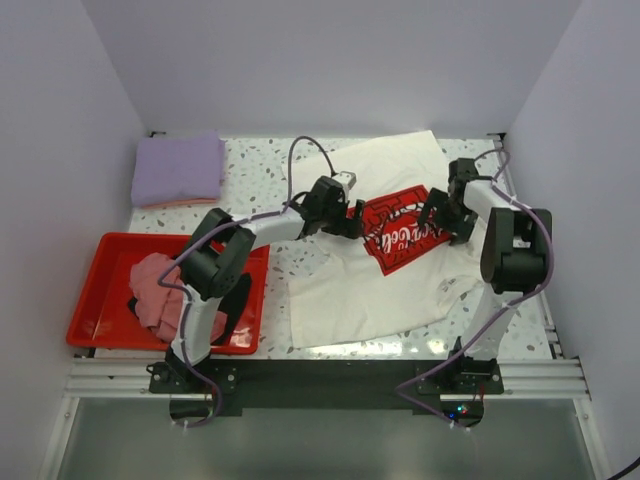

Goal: Fold and stack the t-shirts
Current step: Flatten the tshirt out

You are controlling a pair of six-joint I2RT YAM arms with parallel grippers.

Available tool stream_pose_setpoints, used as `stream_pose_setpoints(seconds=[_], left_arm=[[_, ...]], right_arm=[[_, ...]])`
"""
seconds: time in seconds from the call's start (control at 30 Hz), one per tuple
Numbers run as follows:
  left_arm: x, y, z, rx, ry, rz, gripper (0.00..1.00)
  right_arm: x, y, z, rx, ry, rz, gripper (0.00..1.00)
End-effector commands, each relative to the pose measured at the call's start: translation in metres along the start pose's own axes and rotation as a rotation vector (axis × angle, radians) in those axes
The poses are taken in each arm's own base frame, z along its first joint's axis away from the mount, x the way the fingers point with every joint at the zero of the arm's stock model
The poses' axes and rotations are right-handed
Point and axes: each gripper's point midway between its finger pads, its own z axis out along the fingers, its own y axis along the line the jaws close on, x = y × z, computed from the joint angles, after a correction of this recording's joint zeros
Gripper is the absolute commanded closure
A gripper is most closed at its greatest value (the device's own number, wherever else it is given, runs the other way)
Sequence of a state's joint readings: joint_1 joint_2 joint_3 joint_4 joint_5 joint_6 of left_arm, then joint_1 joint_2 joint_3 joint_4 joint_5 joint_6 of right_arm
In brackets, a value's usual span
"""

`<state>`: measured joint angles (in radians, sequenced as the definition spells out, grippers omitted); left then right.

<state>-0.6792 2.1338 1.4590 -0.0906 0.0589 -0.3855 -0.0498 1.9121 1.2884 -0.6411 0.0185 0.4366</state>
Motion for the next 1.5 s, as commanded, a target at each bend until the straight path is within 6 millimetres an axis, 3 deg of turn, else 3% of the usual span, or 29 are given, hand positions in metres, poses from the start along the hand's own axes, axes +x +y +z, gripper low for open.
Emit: stream_pose_setpoints(seconds=[0.0,0.07,0.1,0.17,0.23,0.27,0.33,0.37,0.43,0.47,0.53,0.57,0.63,0.8,0.83,0.9,0.97,1.0,1.03,1.07,1.13,1.17,1.23,1.27,1.3,1.33,1.4,1.43,1.47], left_arm=[[0.064,-0.005,-0.010,0.055,0.142,-0.119,0.00],[0.094,-0.016,-0.021,0.074,0.180,-0.137,0.00],[0.100,-0.023,-0.024,0.084,0.186,-0.135,0.00],[0.124,-0.045,-0.034,0.107,0.226,-0.135,0.00],[0.134,-0.075,-0.040,0.181,0.231,-0.123,0.00],[0.142,-0.084,-0.045,0.201,0.244,-0.143,0.00],[0.148,-0.110,-0.052,0.286,0.259,-0.153,0.00],[0.149,-0.119,-0.056,0.316,0.264,-0.172,0.00],[0.150,-0.134,-0.062,0.354,0.257,-0.167,0.00],[0.147,-0.140,-0.066,0.360,0.245,-0.158,0.00],[0.148,-0.152,-0.072,0.373,0.242,-0.142,0.00],[0.148,-0.156,-0.073,0.383,0.244,-0.139,0.00],[0.149,-0.162,-0.076,0.395,0.245,-0.131,0.00],[0.138,-0.155,-0.078,0.335,0.212,-0.103,0.00],[0.128,-0.157,-0.083,0.337,0.184,-0.082,0.00],[0.119,-0.154,-0.089,0.311,0.161,-0.060,0.00],[0.094,-0.153,-0.099,0.287,0.085,-0.025,0.00],[0.095,-0.145,-0.103,0.246,0.094,-0.015,0.00],[0.080,-0.139,-0.110,0.207,0.042,-0.003,0.00],[0.076,-0.136,-0.113,0.190,0.028,-0.002,0.00],[0.066,-0.113,-0.116,0.105,-0.014,-0.017,0.00],[0.065,-0.105,-0.116,0.087,-0.016,-0.031,0.00],[0.065,-0.079,-0.111,0.045,-0.003,-0.074,0.00],[0.065,-0.070,-0.108,0.030,0.000,-0.088,0.00],[0.062,-0.057,-0.105,0.006,-0.001,-0.110,0.00],[0.068,-0.050,-0.101,-0.005,0.016,-0.116,0.00],[0.072,-0.036,-0.094,-0.027,0.031,-0.134,0.00],[0.074,-0.033,-0.093,-0.034,0.038,-0.148,0.00],[0.077,-0.030,-0.092,-0.034,0.044,-0.155,0.00]], right_arm=[[-0.004,0.008,0.039,0.019,0.037,-0.034,0.01],[0.000,0.012,0.051,0.035,0.075,-0.059,0.01],[-0.012,0.020,0.050,0.028,0.056,-0.074,0.01],[-0.019,0.035,0.056,0.030,0.059,-0.124,0.01],[-0.023,0.041,0.057,0.047,0.071,-0.156,0.01],[-0.038,0.055,0.053,0.030,0.035,-0.170,0.01],[-0.044,0.066,0.061,0.012,0.032,-0.189,0.01],[-0.058,0.078,0.058,-0.020,0.002,-0.195,0.01],[-0.059,0.086,0.070,-0.041,0.026,-0.224,0.01],[-0.071,0.096,0.068,-0.054,-0.002,-0.239,0.01],[-0.065,0.105,0.078,-0.078,0.037,-0.279,0.01],[-0.075,0.113,0.074,-0.092,0.010,-0.292,0.01],[-0.071,0.113,0.079,-0.069,0.031,-0.333,0.01],[-0.090,0.118,0.041,-0.079,-0.030,-0.381,0.01],[-0.097,0.121,0.022,-0.092,-0.064,-0.387,0.01],[-0.103,0.117,0.004,-0.069,-0.097,-0.394,0.01],[-0.107,0.115,-0.025,-0.072,-0.144,-0.390,0.01],[-0.110,0.113,-0.036,-0.067,-0.167,-0.380,0.01],[-0.108,0.109,-0.043,-0.061,-0.176,-0.370,0.01],[-0.099,0.103,-0.057,-0.056,-0.180,-0.337,0.01],[-0.094,0.086,-0.067,0.005,-0.207,-0.284,0.01],[-0.078,0.073,-0.077,0.018,-0.208,-0.247,0.01],[-0.069,0.065,-0.085,0.012,-0.244,-0.212,0.01],[-0.043,0.054,-0.073,0.023,-0.190,-0.195,0.01],[-0.041,0.056,-0.090,-0.026,-0.233,-0.178,0.01],[-0.014,0.042,-0.077,-0.008,-0.176,-0.166,0.01],[0.005,0.043,-0.086,-0.078,-0.180,-0.127,0.01],[0.031,0.030,-0.072,-0.059,-0.122,-0.115,0.01],[0.041,0.027,-0.071,-0.071,-0.110,-0.093,0.01]])
